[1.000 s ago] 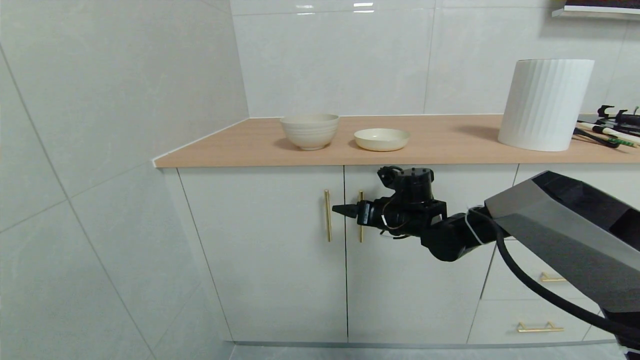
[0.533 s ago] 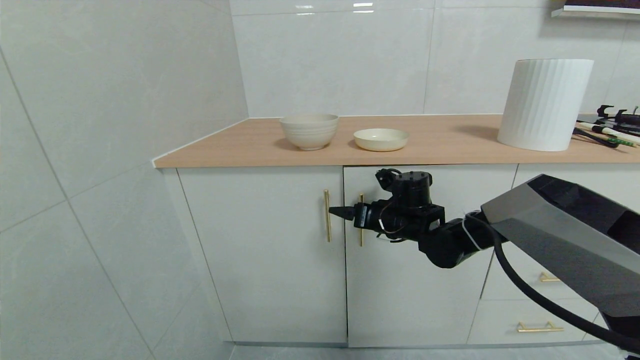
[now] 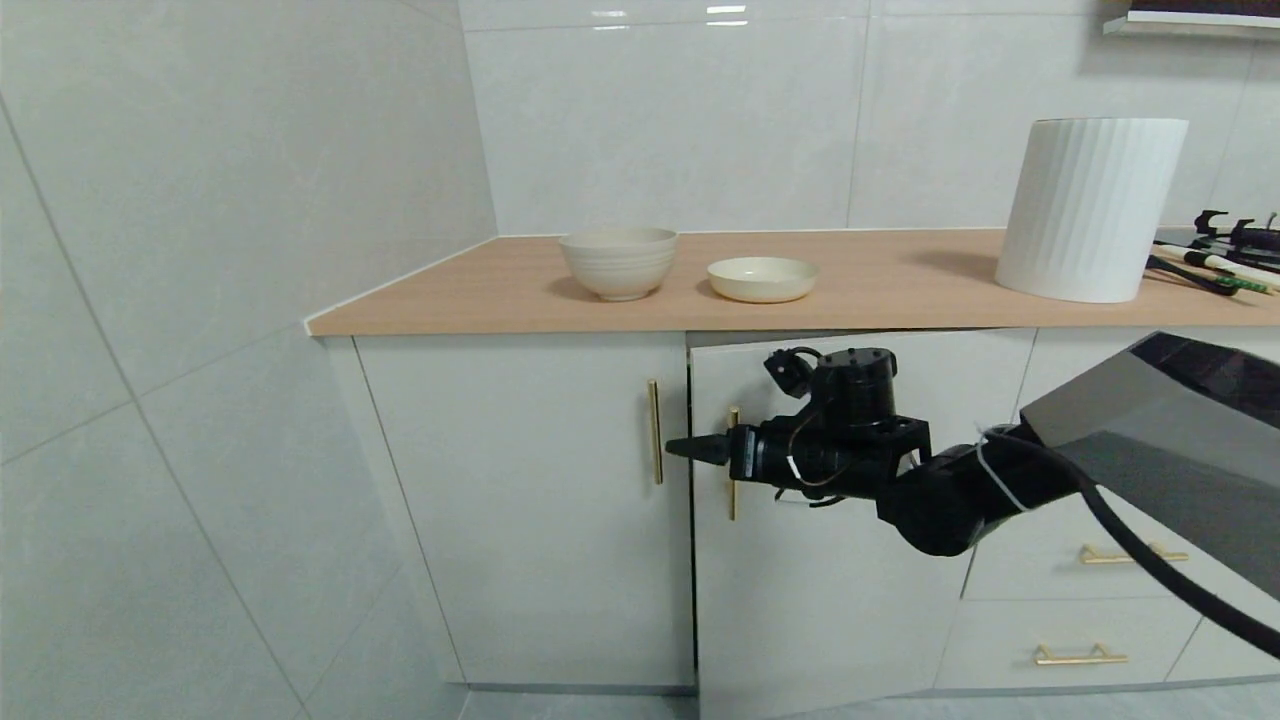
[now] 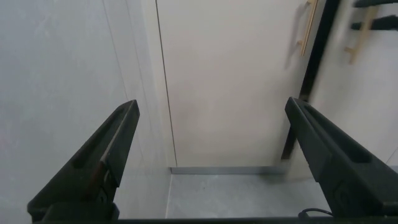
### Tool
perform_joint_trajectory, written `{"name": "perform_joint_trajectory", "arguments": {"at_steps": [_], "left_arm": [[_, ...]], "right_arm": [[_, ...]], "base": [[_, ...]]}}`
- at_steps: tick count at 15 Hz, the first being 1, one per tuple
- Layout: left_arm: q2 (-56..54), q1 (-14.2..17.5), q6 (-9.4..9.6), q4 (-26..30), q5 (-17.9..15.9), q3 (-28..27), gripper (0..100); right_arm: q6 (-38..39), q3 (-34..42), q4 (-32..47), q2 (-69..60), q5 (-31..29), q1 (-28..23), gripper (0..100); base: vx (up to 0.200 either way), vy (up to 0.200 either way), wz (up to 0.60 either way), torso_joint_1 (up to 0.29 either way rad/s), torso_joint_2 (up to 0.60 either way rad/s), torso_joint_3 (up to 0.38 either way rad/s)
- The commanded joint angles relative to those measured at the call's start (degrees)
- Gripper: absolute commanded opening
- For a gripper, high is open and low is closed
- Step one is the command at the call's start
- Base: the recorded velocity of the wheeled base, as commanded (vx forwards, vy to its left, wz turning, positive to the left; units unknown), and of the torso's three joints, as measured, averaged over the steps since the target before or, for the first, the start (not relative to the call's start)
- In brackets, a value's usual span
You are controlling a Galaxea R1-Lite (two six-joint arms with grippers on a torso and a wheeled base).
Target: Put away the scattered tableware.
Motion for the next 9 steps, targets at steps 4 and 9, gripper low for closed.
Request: {"name": "perform_joint_trajectory", "arguments": {"at_steps": [4, 9], "left_arm": [[0.00, 0.01, -0.01, -0.01, 0.01, 0.00, 100], [0.00, 0.01, -0.01, -0.01, 0.01, 0.00, 100]], "right_arm": [[-0.09, 16.46, -4.41, -12.86, 3.77, -0.05, 100], [0.09, 25.69, -8.71, -18.31, 7.37, 1.97, 100]], "base": [[0.000, 0.000, 0.00, 0.000, 0.00, 0.000], [0.000, 0.000, 0.00, 0.000, 0.00, 0.000]]}}
